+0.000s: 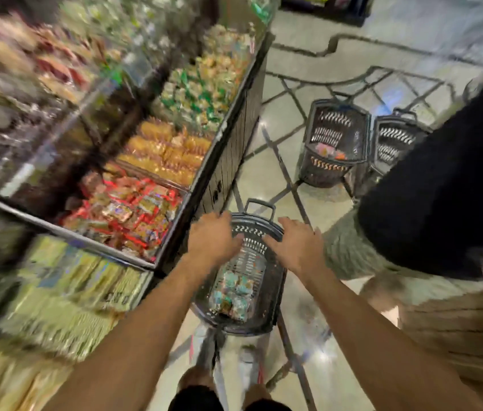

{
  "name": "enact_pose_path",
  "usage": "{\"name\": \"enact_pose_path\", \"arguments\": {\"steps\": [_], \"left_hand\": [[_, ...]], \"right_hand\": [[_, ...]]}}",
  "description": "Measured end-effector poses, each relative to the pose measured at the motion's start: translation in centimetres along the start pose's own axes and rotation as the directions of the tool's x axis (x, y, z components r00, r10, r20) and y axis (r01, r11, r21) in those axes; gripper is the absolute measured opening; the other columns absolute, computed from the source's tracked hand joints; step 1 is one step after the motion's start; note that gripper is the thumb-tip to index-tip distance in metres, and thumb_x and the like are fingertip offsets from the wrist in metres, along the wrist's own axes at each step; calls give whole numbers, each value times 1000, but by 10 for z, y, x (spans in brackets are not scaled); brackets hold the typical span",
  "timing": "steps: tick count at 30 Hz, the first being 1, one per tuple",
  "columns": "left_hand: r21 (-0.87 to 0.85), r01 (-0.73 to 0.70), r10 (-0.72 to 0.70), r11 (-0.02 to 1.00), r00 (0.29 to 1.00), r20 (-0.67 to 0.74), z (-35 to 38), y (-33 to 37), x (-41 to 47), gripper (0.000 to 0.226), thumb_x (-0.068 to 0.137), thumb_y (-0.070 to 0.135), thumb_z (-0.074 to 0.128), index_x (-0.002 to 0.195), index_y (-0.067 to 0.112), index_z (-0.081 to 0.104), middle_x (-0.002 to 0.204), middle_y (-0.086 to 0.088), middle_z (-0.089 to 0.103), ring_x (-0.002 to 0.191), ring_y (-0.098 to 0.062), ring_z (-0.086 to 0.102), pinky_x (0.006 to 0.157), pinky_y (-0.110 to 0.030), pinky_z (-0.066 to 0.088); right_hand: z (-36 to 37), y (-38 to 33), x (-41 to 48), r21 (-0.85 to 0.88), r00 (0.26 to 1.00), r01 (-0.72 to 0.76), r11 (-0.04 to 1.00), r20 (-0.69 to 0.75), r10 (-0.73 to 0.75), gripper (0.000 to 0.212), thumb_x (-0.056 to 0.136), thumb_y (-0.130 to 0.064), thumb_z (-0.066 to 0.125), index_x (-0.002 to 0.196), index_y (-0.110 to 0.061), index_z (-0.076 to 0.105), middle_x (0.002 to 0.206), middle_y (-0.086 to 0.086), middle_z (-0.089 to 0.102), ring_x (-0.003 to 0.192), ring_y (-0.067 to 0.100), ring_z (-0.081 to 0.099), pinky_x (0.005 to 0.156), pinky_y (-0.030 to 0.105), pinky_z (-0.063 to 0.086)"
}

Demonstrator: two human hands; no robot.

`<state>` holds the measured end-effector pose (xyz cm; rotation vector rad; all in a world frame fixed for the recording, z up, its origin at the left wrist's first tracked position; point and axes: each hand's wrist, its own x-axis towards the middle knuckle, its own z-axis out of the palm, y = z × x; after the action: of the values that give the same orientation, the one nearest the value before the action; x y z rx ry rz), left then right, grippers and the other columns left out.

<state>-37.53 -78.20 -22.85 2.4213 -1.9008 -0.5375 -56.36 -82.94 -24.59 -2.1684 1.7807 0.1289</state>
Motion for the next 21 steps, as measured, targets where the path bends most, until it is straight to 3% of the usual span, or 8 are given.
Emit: {"name": "enact_pose_path", "arguments": {"steps": [3, 9, 12, 15, 21], "left_hand": [[2, 27, -27, 1000, 995, -91, -63, -6, -30, 54, 97, 54, 57, 133, 14, 56, 128, -15, 62, 122, -38, 59, 98, -47, 53], [-26, 279, -277, 960, 929, -244, -156, -68, -109, 52, 99, 52, 51, 132, 13, 59, 130, -17, 63, 123, -39, 58, 100, -46, 48], [-47, 426, -419, 904, 855, -305, -190, -115, -158, 52, 98, 56, 52, 131, 16, 57, 127, -15, 64, 121, -39, 61, 97, -47, 50], [-75, 519, -511, 851, 789, -341, -214, -159, -207, 52, 96, 59, 50, 128, 18, 58, 124, -14, 65, 119, -38, 61, 97, -48, 49], [-41, 689, -647, 724, 658, -385, -247, -241, -303, 53, 97, 52, 53, 138, 18, 54, 138, -14, 58, 132, -37, 50, 111, -51, 39]], "right_hand": [[-53, -37, -15, -6, 993, 101, 995, -61, -102, 69, 92, -72, 48, 147, -31, 51, 141, 2, 62, 133, 28, 55, 116, 52, 34], [-123, -145, -48, -69, 930, 349, 934, -100, -355, 74, 92, -76, 47, 148, -28, 50, 144, 4, 59, 135, 30, 52, 115, 53, 31], [-139, -212, -68, -82, 855, 506, 858, -85, -512, 76, 95, -76, 44, 152, -27, 46, 148, 4, 56, 138, 30, 49, 116, 56, 33], [-142, -275, -95, -114, 781, 607, 787, -100, -617, 69, 95, -72, 45, 148, -30, 51, 142, 4, 61, 137, 29, 51, 122, 58, 23], [-133, -386, -165, -151, 636, 750, 644, -107, -764, 68, 92, -75, 48, 142, -30, 55, 139, 0, 63, 133, 28, 53, 118, 56, 29]]}}
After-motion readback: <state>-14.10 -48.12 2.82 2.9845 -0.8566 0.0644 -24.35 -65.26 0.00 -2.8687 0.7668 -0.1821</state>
